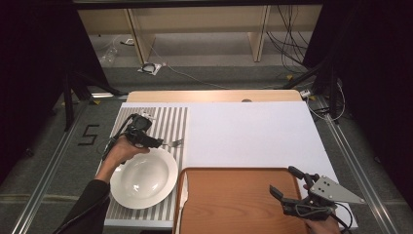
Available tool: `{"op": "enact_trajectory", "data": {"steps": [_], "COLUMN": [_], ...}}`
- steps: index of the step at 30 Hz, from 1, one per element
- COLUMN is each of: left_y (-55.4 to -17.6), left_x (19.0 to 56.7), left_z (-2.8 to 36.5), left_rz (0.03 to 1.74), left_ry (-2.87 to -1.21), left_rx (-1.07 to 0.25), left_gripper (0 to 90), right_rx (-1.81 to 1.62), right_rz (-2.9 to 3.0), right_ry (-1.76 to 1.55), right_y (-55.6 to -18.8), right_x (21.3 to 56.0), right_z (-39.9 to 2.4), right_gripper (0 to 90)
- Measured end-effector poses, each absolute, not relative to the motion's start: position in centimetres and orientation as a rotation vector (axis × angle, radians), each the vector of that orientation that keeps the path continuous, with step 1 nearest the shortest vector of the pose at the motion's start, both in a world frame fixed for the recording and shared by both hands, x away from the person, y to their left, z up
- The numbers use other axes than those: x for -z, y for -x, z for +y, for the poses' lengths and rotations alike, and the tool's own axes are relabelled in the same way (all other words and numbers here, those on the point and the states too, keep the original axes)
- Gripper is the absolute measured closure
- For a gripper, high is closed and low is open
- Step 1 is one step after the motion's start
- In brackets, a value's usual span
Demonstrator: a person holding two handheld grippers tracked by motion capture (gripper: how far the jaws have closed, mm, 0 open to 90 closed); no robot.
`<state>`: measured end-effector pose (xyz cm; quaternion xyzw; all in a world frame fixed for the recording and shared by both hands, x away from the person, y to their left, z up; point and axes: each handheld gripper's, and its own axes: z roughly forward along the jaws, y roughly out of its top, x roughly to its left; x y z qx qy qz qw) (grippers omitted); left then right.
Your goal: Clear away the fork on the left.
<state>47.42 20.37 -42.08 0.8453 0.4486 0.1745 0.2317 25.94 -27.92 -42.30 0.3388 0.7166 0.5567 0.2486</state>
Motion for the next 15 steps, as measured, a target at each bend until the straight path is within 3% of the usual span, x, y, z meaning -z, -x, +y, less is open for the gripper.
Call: {"op": "enact_trajectory", "data": {"steps": [15], "left_y": [-50.0], "left_x": [43.1], "left_z": [20.5], "left_rz": [1.26], "left_ry": [-2.432], "left_rx": [-0.404], "left_gripper": [25.4], "right_rx": [-1.517], "right_rz": [1.956], "right_ry": [-0.924], "right_y": [-26.0], "right_x": [42.3], "right_z": [-27.9], "right_gripper": [15.1]}}
